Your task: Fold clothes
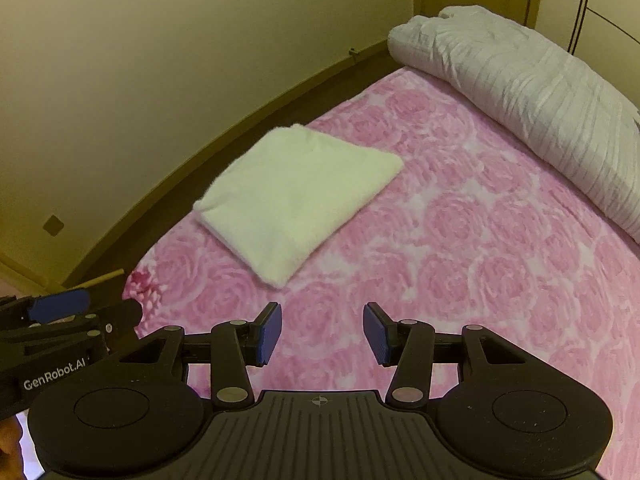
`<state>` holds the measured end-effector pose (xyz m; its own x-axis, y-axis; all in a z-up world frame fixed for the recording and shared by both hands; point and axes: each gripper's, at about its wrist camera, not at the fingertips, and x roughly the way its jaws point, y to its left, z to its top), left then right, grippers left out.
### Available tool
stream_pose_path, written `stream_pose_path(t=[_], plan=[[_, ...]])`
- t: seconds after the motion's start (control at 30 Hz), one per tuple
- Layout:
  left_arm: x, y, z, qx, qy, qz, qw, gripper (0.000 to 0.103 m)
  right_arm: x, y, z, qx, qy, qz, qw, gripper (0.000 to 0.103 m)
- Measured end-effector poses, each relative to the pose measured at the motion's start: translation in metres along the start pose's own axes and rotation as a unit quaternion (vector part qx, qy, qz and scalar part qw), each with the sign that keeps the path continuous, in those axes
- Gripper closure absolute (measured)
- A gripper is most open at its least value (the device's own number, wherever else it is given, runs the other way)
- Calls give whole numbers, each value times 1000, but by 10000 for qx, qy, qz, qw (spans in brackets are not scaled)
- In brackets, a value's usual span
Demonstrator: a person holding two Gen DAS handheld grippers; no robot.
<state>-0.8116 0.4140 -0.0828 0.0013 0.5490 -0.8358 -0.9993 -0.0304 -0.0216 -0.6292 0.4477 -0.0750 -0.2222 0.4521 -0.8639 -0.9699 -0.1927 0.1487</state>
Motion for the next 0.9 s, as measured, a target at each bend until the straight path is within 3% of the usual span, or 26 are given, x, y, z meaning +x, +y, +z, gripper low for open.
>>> stream_pose_path(t=[0.43, 0.9], plan=[[13, -8, 19, 83, -50, -12, 10000, 51, 9, -3, 17, -1, 19, 24, 10000, 54], [5, -19, 12, 269, -176, 72, 9995, 51, 4, -14, 14, 88, -3, 64, 9999, 54]])
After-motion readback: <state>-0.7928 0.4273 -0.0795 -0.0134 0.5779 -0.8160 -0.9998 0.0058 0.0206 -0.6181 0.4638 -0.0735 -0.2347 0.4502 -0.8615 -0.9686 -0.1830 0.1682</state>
